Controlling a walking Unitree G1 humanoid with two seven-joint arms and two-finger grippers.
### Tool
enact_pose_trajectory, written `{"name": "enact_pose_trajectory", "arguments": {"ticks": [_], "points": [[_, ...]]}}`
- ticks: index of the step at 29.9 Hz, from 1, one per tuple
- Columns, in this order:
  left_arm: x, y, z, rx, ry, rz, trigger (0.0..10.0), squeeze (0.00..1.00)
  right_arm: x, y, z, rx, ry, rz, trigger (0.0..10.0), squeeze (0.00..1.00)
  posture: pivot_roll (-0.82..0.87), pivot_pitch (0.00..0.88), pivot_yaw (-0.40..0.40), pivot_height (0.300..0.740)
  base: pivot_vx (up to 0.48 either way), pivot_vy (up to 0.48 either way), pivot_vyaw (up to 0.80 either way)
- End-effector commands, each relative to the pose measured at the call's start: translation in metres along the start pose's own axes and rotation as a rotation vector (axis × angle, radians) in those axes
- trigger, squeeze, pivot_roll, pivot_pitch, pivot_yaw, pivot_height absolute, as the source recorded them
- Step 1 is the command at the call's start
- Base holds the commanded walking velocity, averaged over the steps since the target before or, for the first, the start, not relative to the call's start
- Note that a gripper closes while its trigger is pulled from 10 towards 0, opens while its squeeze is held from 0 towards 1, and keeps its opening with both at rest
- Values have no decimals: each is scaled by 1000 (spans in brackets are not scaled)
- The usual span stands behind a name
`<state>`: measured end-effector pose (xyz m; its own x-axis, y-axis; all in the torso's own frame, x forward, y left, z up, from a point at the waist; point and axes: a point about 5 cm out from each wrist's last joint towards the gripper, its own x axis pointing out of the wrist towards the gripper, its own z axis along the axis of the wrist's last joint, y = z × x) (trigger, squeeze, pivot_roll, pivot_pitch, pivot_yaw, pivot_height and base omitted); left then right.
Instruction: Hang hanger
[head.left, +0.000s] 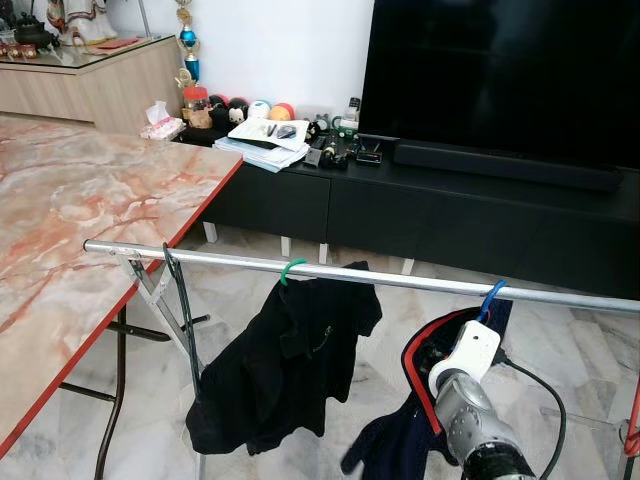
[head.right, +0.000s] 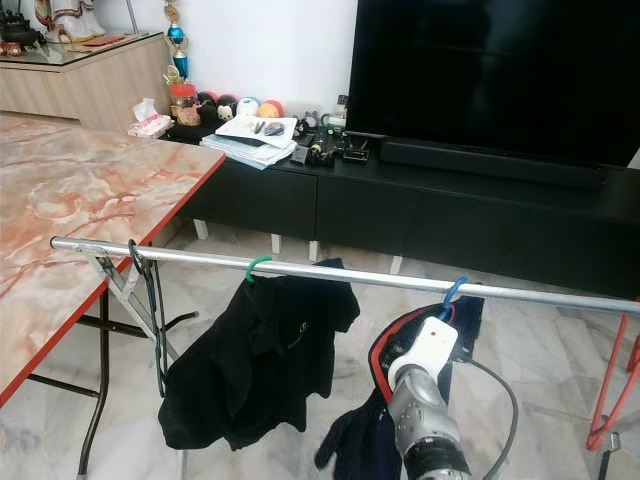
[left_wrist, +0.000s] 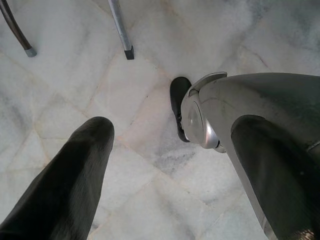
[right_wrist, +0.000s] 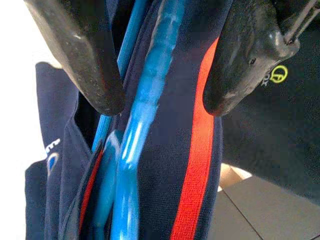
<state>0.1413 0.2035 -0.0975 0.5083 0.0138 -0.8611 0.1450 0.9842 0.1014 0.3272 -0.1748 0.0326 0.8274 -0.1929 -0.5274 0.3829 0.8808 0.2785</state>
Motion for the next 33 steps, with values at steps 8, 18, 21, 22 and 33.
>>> {"name": "enact_pose_trajectory", "arguments": {"ticks": [8,18,21,22,33], "points": [[0,-12,-6,15,19,-60,10000,0,4,-7,19,-10,-74,-86,10000,0,199,1,-17,740,0,0,0],[0,-12,-5,17,19,-59,10000,0,5,-3,24,-65,-101,-64,10000,0,201,2,-14,740,0,0,0],[0,-13,-5,17,18,-60,10000,0,5,8,20,-99,-80,18,10000,0,201,2,-14,740,0,0,0],[0,-13,-5,17,18,-60,10000,0,4,9,20,-106,-83,21,10000,0,201,2,-14,740,0,0,0],[0,-13,-5,17,17,-63,10000,0,3,15,28,-184,-172,33,10000,0,205,3,-13,740,0,0,0]]}}
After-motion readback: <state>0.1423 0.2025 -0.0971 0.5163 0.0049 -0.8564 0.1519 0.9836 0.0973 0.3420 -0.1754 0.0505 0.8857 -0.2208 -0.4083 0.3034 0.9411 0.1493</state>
